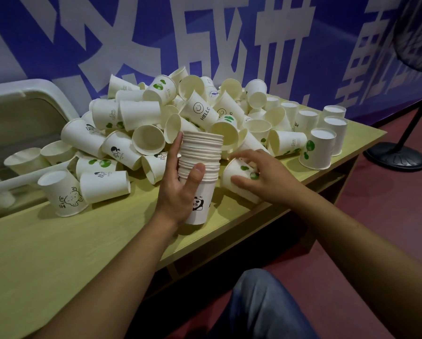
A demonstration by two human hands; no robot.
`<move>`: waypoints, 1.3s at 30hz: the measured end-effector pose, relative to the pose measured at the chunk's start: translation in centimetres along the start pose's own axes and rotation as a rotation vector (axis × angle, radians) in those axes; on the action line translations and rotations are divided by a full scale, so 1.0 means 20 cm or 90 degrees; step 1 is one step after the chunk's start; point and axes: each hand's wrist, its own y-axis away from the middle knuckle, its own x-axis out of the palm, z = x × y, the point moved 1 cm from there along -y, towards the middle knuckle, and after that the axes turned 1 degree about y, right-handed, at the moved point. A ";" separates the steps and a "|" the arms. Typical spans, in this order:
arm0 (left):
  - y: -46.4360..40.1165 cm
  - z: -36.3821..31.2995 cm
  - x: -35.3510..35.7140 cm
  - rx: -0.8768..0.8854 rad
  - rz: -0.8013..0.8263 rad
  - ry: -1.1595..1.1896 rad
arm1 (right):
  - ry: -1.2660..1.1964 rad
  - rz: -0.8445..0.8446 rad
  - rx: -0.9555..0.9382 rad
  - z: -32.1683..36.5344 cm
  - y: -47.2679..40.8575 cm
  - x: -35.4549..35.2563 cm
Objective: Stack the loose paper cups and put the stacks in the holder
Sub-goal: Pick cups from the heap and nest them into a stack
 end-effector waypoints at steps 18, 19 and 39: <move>-0.03 -0.06 0.12 0.029 0.182 -0.147 | -0.417 -0.414 0.006 0.12 -0.03 -0.23; -0.03 -0.06 0.12 0.025 0.181 -0.145 | -0.428 -0.425 0.002 0.12 -0.03 -0.23; -0.04 0.03 0.07 -0.008 0.029 0.038 | -0.283 -0.280 -0.050 0.14 -0.07 -0.01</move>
